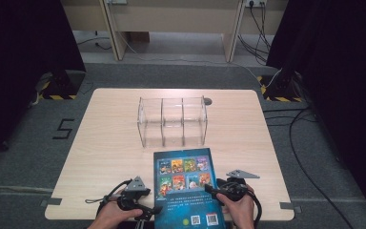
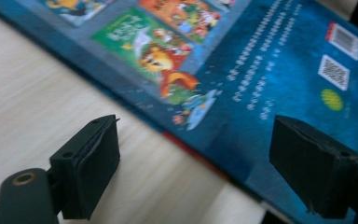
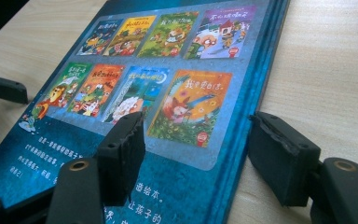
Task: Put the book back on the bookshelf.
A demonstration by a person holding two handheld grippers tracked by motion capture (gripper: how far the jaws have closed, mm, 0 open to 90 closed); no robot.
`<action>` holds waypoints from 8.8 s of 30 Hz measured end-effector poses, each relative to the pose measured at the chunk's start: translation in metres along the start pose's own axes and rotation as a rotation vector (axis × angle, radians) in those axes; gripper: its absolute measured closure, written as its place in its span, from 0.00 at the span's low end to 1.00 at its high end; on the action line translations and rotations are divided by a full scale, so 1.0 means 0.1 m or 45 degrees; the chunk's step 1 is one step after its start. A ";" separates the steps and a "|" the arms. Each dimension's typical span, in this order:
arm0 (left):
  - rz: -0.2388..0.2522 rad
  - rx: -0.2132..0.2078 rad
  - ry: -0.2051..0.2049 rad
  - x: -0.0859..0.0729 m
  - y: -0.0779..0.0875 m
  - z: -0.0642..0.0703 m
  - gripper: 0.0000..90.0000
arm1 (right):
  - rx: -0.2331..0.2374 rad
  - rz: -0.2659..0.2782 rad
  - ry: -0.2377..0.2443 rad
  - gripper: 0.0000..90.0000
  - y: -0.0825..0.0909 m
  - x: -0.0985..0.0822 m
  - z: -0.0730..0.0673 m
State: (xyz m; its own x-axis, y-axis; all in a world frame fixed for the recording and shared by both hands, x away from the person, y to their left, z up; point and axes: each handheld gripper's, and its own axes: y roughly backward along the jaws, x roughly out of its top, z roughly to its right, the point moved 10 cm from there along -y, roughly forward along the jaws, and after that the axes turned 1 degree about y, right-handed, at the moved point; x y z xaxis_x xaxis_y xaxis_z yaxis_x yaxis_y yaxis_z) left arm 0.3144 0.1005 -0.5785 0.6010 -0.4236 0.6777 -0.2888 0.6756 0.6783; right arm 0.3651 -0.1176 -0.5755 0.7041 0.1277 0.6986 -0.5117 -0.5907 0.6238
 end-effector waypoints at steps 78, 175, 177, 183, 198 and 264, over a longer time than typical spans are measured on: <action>0.212 0.012 0.183 0.27 0.23 -0.20 0.22 | 0.643 0.121 0.144 0.80 0.32 0.24 -0.84; 0.039 0.382 -0.004 -0.07 0.43 -0.95 0.18 | 0.337 0.529 0.753 0.93 0.38 0.48 -0.98; 0.000 0.423 -0.044 -0.12 0.40 -1.01 0.16 | 0.324 0.535 0.740 0.93 0.40 0.50 -0.96; 0.015 0.415 -0.039 -0.11 0.38 -1.01 0.16 | 0.307 0.569 0.683 0.93 0.43 0.55 -0.90; 0.023 0.395 -0.060 -0.09 0.36 -0.98 0.16 | 0.292 0.700 0.533 0.93 0.59 0.68 -0.74; 0.069 0.344 -0.113 -0.06 0.25 -0.96 0.00 | -0.068 0.904 0.316 0.93 0.67 1.39 -0.12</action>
State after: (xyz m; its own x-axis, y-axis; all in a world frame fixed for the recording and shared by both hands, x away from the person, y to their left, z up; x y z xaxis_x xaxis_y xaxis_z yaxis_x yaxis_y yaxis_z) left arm 0.3754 0.1782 -0.5931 0.5153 -0.4506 0.7290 -0.5139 0.5182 0.6836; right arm 0.4228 -0.1300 -0.4330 0.0673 -0.0897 0.9937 -0.8289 -0.5593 0.0057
